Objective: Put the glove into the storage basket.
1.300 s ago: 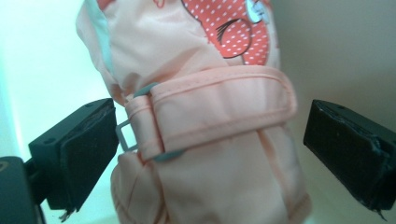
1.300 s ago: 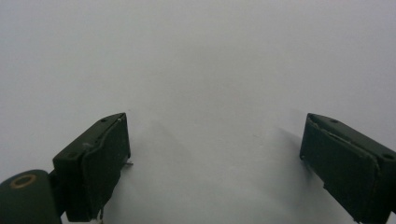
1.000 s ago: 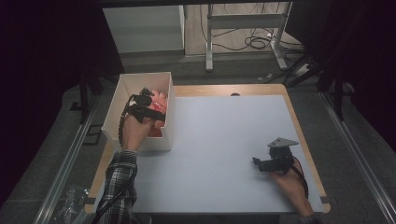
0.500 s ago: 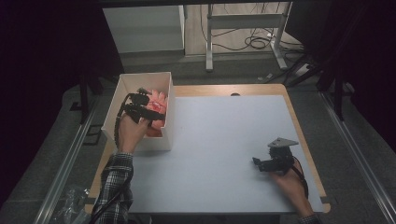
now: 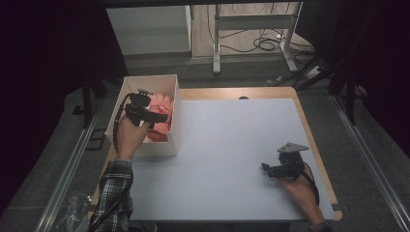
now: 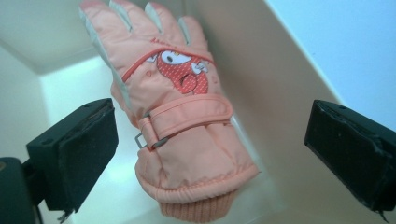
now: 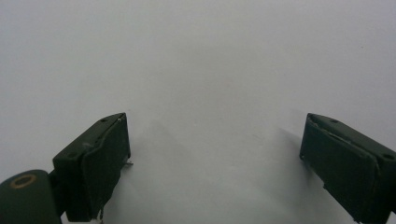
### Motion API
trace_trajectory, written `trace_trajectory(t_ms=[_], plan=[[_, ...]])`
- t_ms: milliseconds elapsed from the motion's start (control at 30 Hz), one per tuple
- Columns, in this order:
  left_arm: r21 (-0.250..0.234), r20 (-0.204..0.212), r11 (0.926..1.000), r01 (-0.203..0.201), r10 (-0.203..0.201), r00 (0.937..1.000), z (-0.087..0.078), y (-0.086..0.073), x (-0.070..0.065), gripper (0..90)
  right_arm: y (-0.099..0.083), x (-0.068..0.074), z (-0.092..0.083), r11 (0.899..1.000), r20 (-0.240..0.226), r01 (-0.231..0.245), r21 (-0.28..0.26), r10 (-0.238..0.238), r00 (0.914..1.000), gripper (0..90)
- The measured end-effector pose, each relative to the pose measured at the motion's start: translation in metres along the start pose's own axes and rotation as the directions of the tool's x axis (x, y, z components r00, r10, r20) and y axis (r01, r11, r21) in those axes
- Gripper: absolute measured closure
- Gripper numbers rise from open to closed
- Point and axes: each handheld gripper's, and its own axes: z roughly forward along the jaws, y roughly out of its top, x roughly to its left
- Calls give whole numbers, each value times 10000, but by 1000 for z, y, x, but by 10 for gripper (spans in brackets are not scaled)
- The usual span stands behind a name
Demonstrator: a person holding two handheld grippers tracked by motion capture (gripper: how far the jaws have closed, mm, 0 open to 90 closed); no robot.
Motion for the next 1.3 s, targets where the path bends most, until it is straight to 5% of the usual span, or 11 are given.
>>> trace_trajectory(t_ms=[200, 600, 800, 1267, 1300], plan=[[-288, 247, 9992, -283, 290, 9993, -9, 2, -8, 32, 0, 0, 0, 10000, 0, 1, 2, -1, 10000, 86], [-821, 952, 9897, -1173, 1250, 9876, -20, 8, -42, 32, 0, 0, 0, 10000, 0, -4, 2, 4, 10000, 86], [-906, 1328, 9812, -1703, 1814, 9744, -21, 8, -64, 31, 0, 0, 0, 10000, -6, 0, -3, 0, 10000, 87], [-1335, 2425, 9564, -2598, 2857, 9271, -9, -6, -121, 20, 0, 0, 0, 10000, -1, 1, 15, -1, 10000, 86], [-1335, 2425, 9564, -2598, 2857, 9271, -9, -6, -121, 20, 0, 0, 0, 10000, -1, 1, 15, -1, 10000, 86]])
